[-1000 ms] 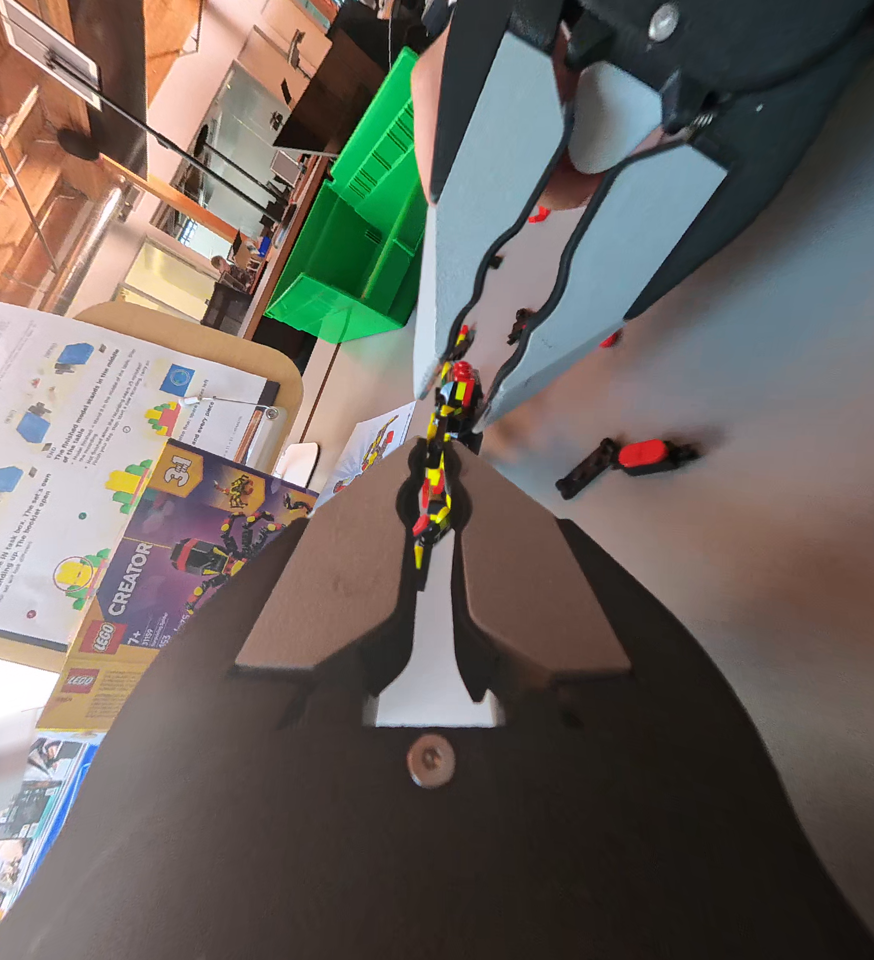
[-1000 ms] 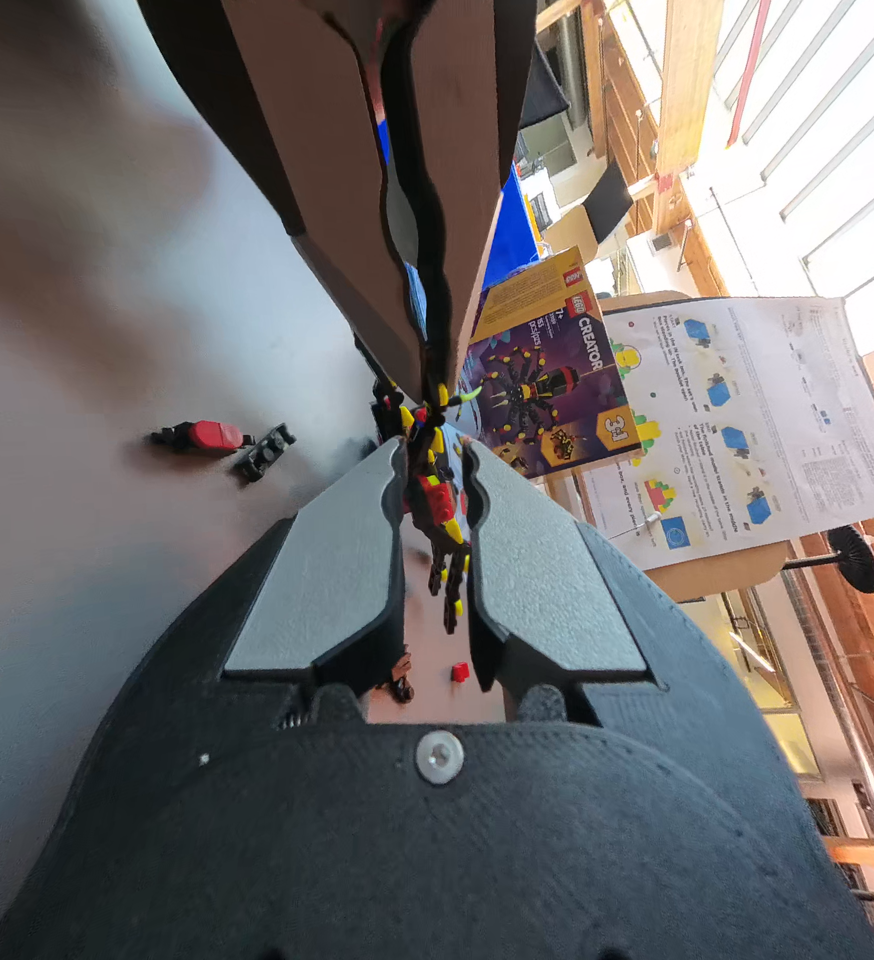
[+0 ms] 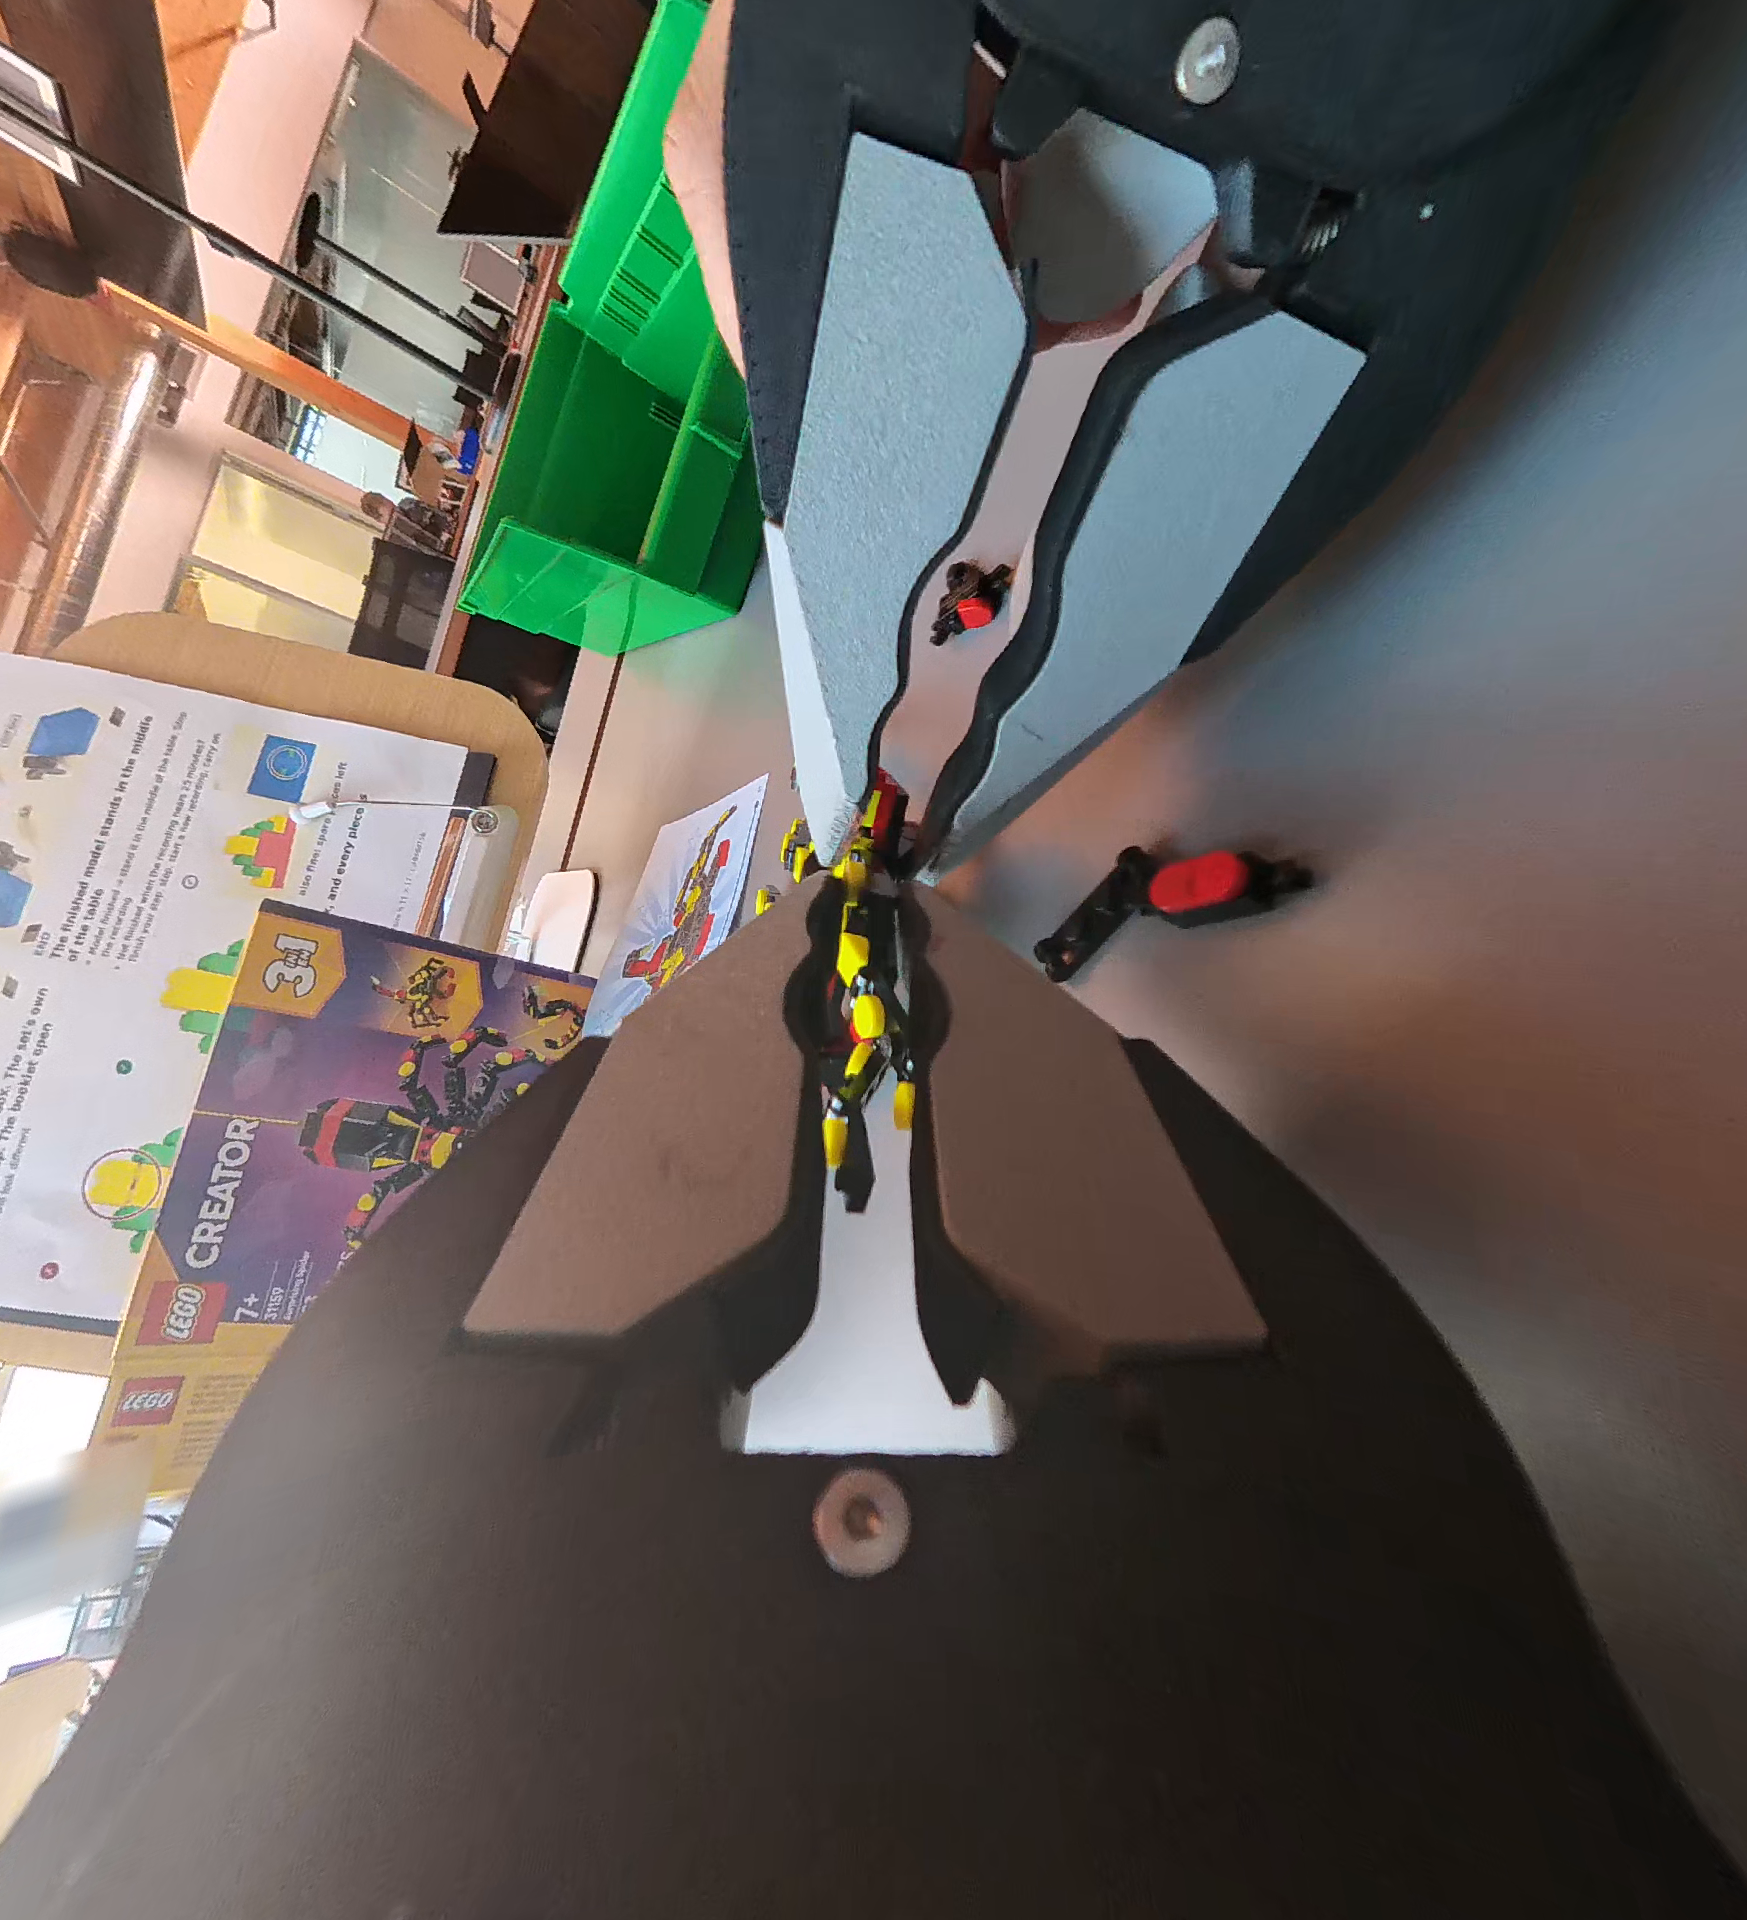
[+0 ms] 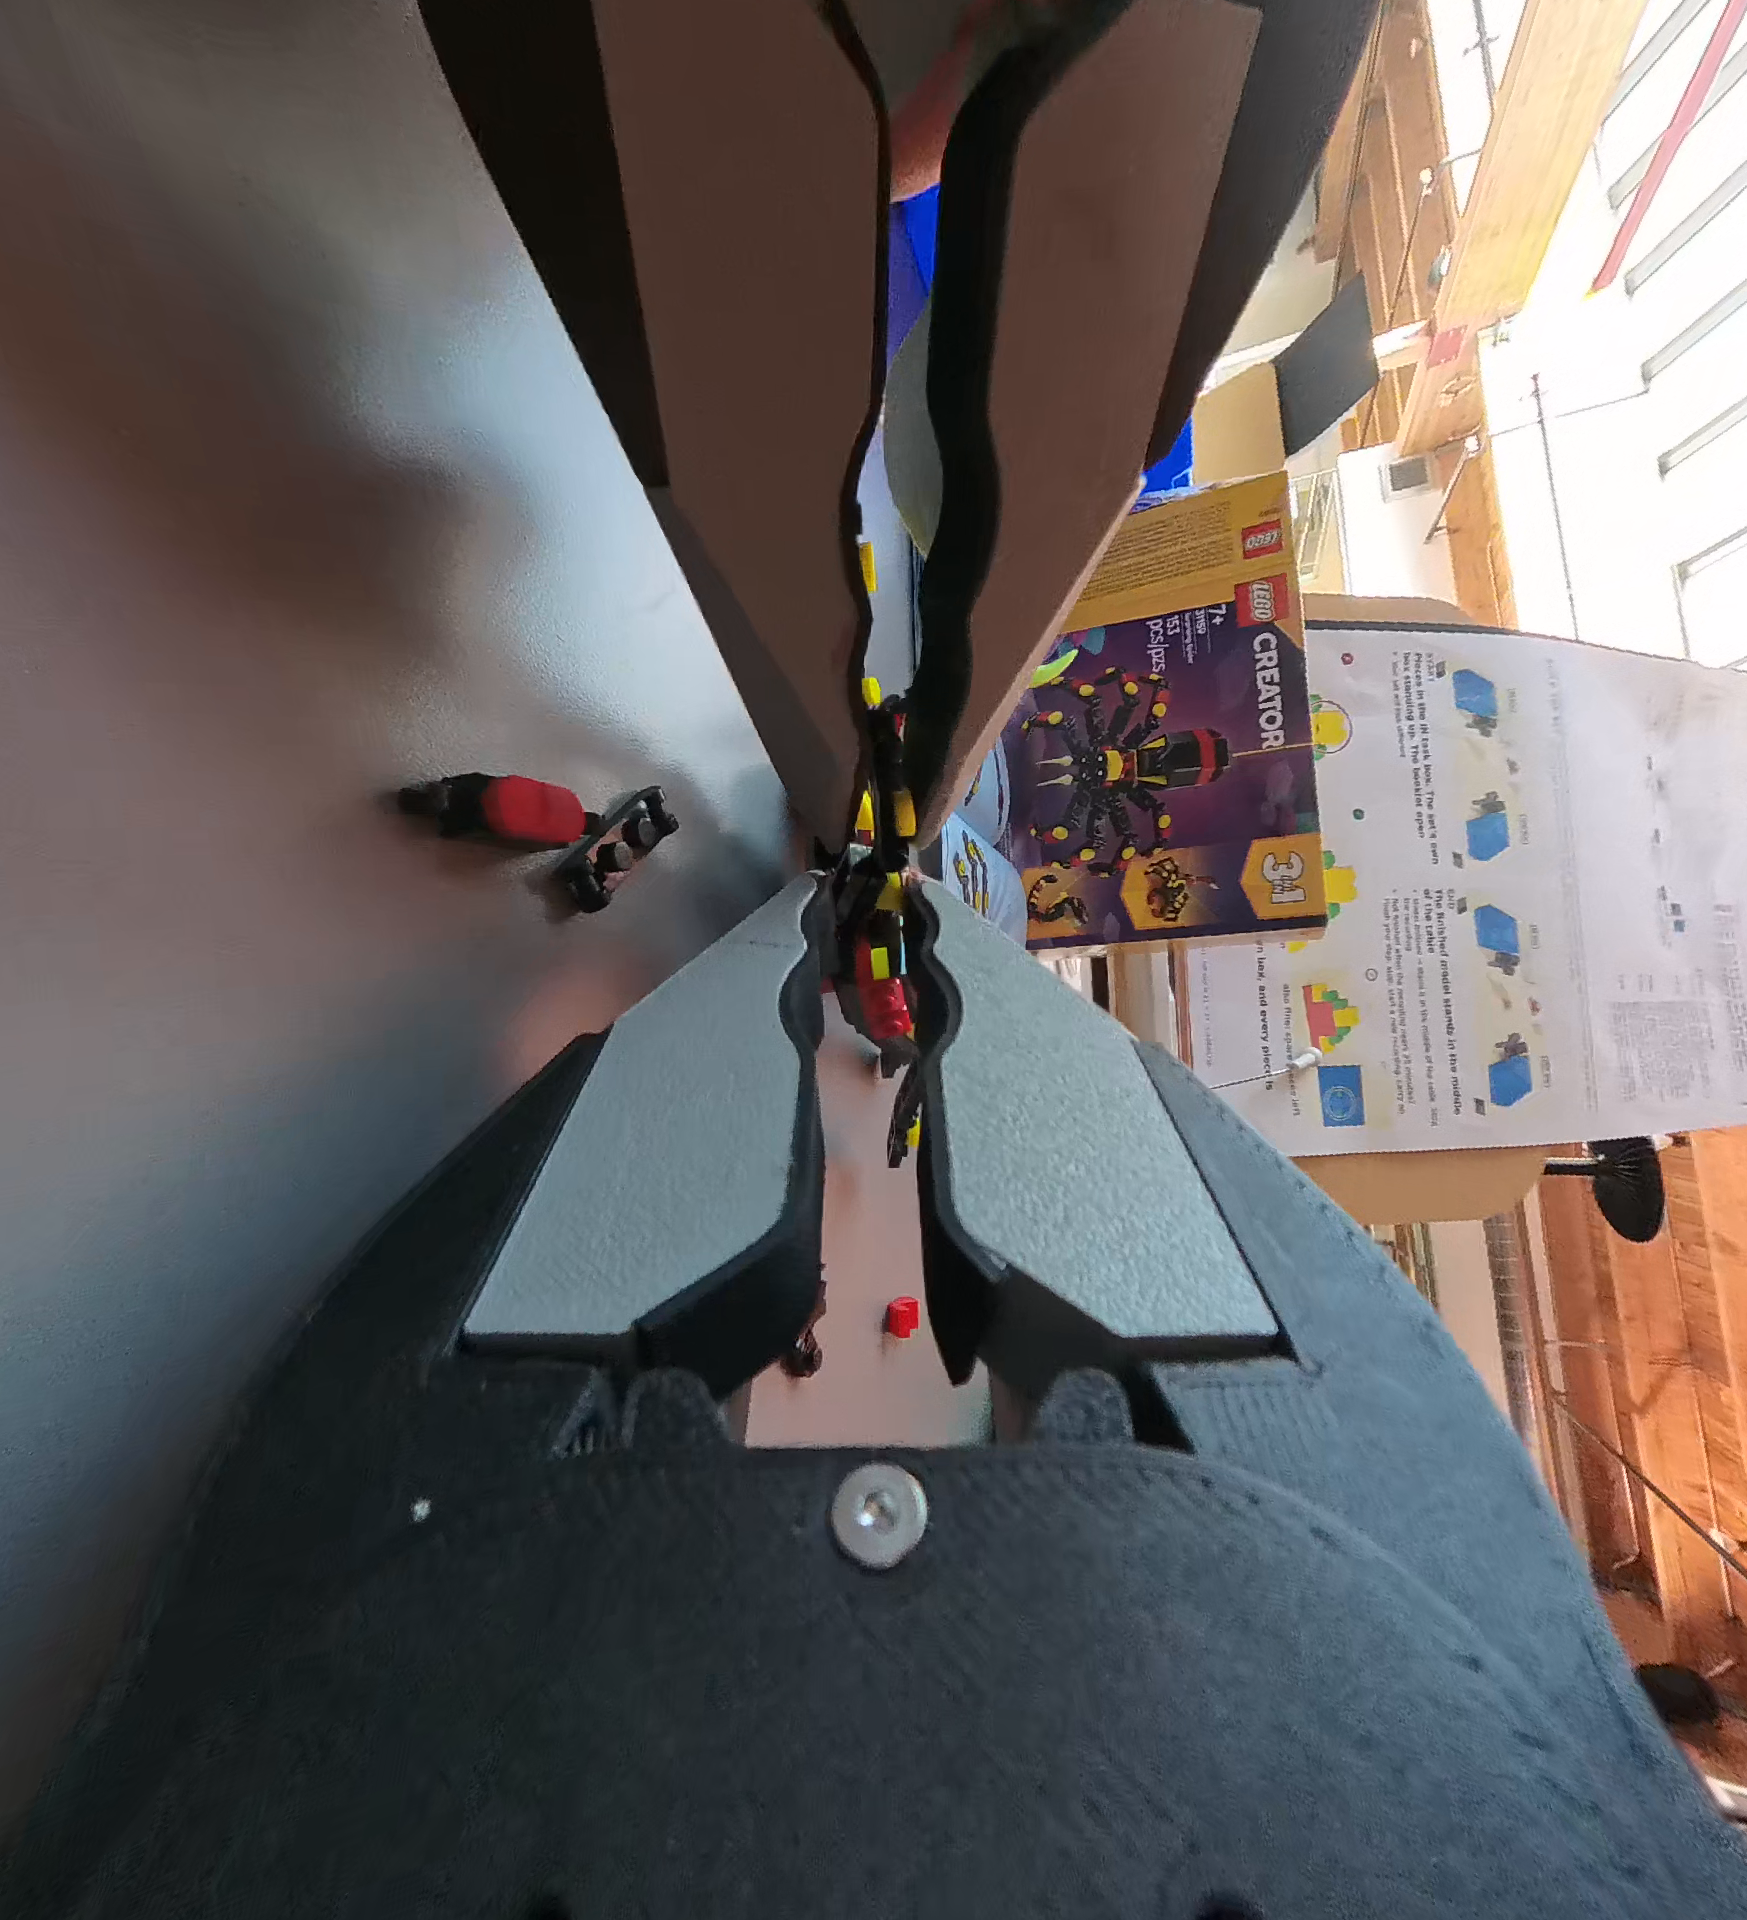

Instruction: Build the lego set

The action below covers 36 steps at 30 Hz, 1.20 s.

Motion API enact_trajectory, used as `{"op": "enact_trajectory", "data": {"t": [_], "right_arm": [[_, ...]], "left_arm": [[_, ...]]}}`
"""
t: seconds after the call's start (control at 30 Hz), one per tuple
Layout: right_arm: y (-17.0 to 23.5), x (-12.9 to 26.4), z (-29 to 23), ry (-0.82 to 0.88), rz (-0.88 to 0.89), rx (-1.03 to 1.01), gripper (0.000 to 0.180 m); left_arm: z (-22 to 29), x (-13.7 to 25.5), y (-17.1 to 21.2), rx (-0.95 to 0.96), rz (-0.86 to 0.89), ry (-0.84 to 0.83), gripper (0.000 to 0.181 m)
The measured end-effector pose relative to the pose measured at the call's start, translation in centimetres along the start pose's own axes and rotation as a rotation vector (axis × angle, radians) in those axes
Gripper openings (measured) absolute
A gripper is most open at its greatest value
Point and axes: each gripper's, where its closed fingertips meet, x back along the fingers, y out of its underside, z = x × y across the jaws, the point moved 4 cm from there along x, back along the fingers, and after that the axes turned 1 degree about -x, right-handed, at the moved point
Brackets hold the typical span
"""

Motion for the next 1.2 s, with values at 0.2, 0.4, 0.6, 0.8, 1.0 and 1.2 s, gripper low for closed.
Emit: {"op": "enact_trajectory", "data": {"t": [0.2, 0.4, 0.6, 0.8, 1.0, 1.2], "right_arm": [[-0.02, 0.06, 0.17, 0.005, 0.006, -0.017, 0.009], [-0.18, 0.00, 0.35, -0.009, 0.011, -0.072, 0.009], [-0.06, -0.08, 0.20, -0.003, -0.002, -0.053, 0.009], [-0.18, -0.38, 0.53, -0.056, -0.030, -0.173, 0.009], [-0.42, -0.65, 0.55, -0.043, -0.055, -0.160, 0.009], [-0.70, -0.81, 0.73, -0.022, -0.069, -0.155, 0.009]], "left_arm": [[-0.36, 0.34, -0.21, -0.007, 0.015, -0.024, 0.004], [-0.52, 0.54, -0.47, -0.036, 0.013, -0.043, 0.003], [-0.31, 0.43, -0.44, -0.076, -0.002, -0.054, 0.003], [-0.49, 0.57, -0.38, -0.083, -0.037, -0.058, 0.003], [-0.40, 0.67, -0.46, -0.126, -0.063, -0.080, 0.002], [-0.72, 0.85, -0.45, -0.051, -0.039, -0.056, 0.001]]}}
